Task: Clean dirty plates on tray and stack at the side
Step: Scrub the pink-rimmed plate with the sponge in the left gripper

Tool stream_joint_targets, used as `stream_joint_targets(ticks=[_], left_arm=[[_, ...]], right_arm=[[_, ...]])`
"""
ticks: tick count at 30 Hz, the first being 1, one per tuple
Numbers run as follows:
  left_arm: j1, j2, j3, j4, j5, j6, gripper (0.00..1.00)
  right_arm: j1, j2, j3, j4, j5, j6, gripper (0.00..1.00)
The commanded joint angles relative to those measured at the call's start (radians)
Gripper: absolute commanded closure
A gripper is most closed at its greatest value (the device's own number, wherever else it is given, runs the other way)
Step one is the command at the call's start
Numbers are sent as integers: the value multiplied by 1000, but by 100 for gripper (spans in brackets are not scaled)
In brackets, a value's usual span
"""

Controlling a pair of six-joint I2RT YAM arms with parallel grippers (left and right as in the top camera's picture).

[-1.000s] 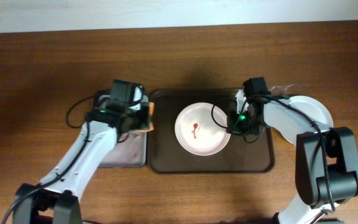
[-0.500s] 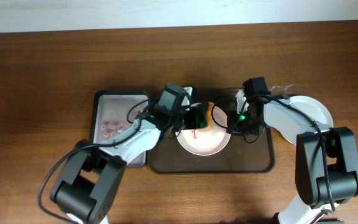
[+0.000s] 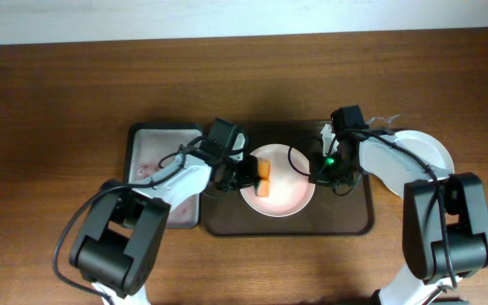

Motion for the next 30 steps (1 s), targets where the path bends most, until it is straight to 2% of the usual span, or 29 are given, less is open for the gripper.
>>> stream_joint_targets(ticks=[1,7,12,16,19,21,27,30], left_arm=[[19,-98,-18,-40,-113,89,100],[24,-301,-13,-51,-146,143,100],[92,-404,-13,-239,-476,148,100],[147,-396,-13,-388,-633,154,100],[171,-376,-26,-404,-617,320,100],[183,-354,-47,-397,-618,373,100],[198,-246,-63,-374,-617,372,100],[197,-187,-63,-351,-618,372,100]], right_arm=[[6,20,-14,-2,48,7,96],[6,20,-14,-5,48,7,96],[6,20,-12,-5,47,7,96],[6,0,21,-21,48,3,96],[6,-43,63,-55,57,-27,96],[15,-84,95,-95,143,-27,96],[98,-183,144,-171,449,-27,96],[189,-224,146,-178,687,-26,96]])
